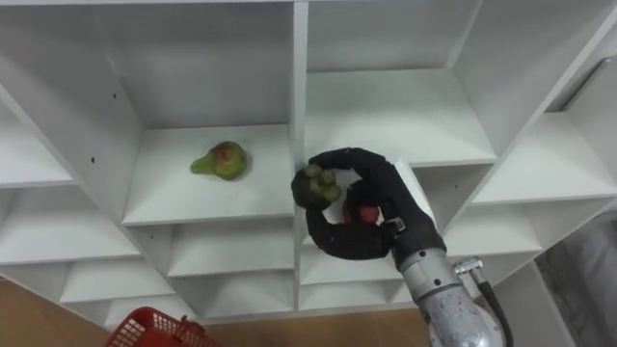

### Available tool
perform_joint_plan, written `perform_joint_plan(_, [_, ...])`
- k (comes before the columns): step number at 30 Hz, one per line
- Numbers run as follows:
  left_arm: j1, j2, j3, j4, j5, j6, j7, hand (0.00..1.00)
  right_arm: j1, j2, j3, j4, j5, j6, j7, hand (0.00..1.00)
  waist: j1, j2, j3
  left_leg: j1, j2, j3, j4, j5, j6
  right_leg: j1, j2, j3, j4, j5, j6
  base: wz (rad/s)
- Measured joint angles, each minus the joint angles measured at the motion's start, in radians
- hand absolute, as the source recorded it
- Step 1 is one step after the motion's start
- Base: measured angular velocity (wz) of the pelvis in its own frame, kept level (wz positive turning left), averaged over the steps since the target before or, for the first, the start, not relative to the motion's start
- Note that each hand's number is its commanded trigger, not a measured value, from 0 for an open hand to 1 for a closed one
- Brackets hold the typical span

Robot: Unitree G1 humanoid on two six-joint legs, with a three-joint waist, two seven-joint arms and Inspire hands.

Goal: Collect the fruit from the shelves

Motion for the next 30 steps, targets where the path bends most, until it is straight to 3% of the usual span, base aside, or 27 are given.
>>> perform_joint_plan(7, [-0.032, 0.000, -0.030, 0.001, -0.033, -0.001, 0.000, 1.00, 0.018, -0.007, 0.026, 0.085, -0.055, 0.022, -0.002, 1.00, -0.007, 0.003, 0.0062, -0.017, 0.000, 0.000, 0.006, 0.000, 0.001, -0.022, 0.000, 0.003, 0.017, 0.000, 0.000, 0.00])
perform_joint_plan(11, [-0.048, 0.000, -0.044, -0.005, -0.033, -0.026, -0.001, 1.00, 0.017, -0.007, 0.032, 0.105, -0.089, 0.021, -0.004, 1.00, 0.001, 0.000, 0.0052, -0.022, 0.000, 0.001, 0.006, 0.000, 0.001, -0.030, 0.001, 0.004, 0.017, 0.000, 0.000, -0.01])
perform_joint_plan(23, [-0.085, -0.012, -0.066, -0.020, -0.130, -0.033, -0.014, 1.00, -0.019, -0.005, 0.104, 0.239, -0.096, 0.020, -0.026, 1.00, 0.006, -0.007, 0.0053, -0.037, -0.001, -0.004, 0.014, 0.000, 0.001, -0.038, -0.003, -0.004, 0.012, 0.000, 0.000, 0.01])
perform_joint_plan(26, [-0.094, -0.019, -0.072, -0.019, -0.153, -0.034, -0.034, 1.00, -0.047, -0.002, 0.107, 0.307, -0.121, 0.021, -0.027, 1.00, 0.006, -0.006, 0.0116, -0.052, -0.001, -0.008, 0.027, 0.000, 0.001, -0.046, -0.008, -0.032, 0.013, 0.000, 0.000, 0.07])
perform_joint_plan(30, [-0.094, -0.022, -0.083, -0.020, -0.190, -0.034, -0.054, 1.00, -0.055, 0.000, 0.112, 0.309, -0.121, 0.021, -0.035, 1.00, 0.005, -0.004, 0.0134, -0.068, -0.001, -0.020, 0.040, 0.000, 0.001, -0.053, -0.009, -0.045, 0.016, 0.000, 0.000, 0.08])
